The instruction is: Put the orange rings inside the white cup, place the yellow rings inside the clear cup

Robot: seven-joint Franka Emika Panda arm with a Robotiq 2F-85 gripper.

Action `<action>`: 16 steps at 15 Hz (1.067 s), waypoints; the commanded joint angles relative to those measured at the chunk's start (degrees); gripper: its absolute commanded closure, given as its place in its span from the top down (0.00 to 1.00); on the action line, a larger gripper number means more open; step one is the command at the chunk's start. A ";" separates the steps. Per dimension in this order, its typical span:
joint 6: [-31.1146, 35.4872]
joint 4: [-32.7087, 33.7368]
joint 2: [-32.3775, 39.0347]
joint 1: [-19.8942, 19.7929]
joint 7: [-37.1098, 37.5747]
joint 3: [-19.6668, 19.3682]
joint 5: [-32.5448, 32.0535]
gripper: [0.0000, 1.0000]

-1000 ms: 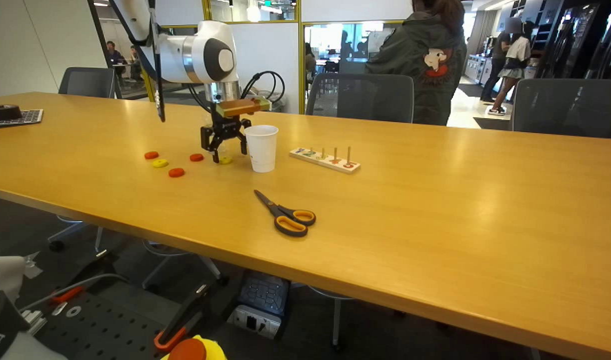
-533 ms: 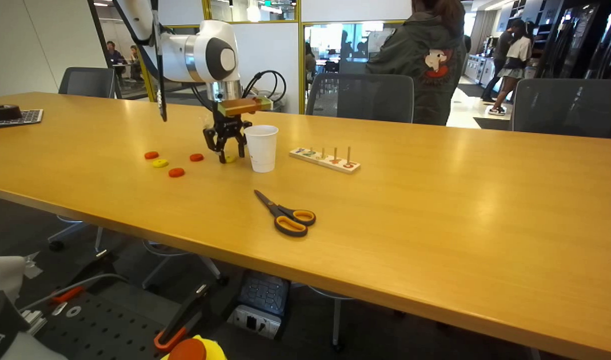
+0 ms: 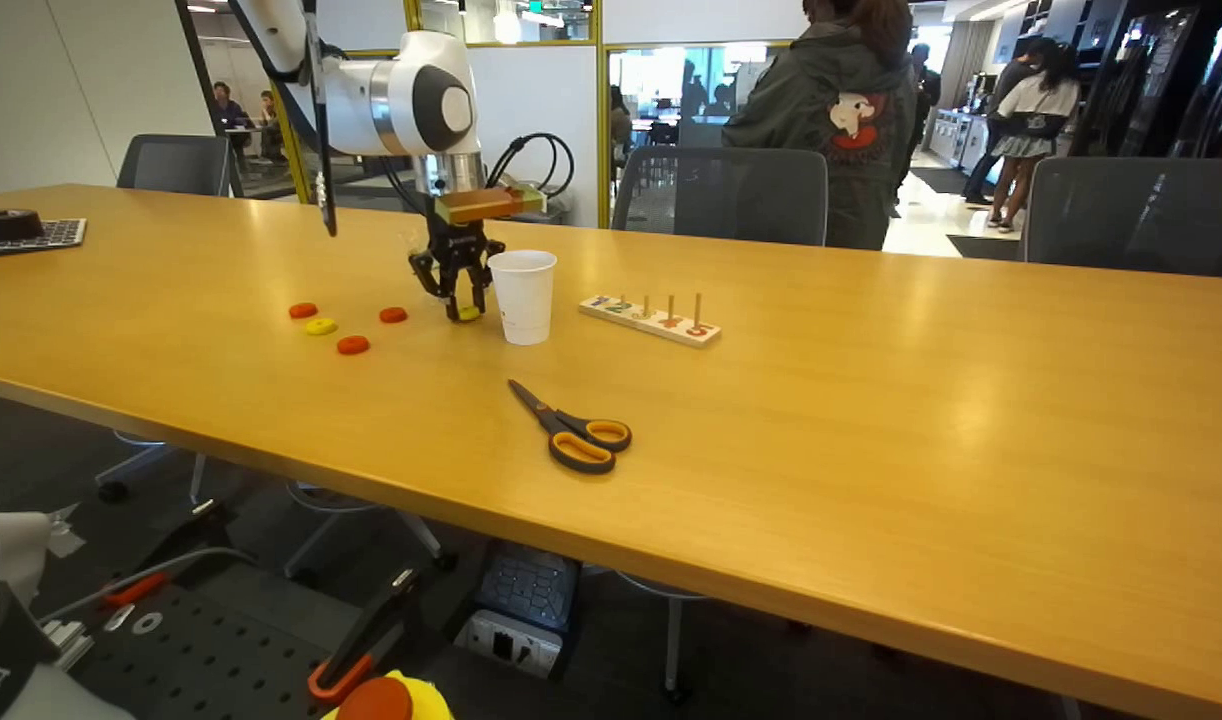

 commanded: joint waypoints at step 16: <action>-7.89 -0.64 -15.29 8.75 18.46 1.93 -17.28 0.23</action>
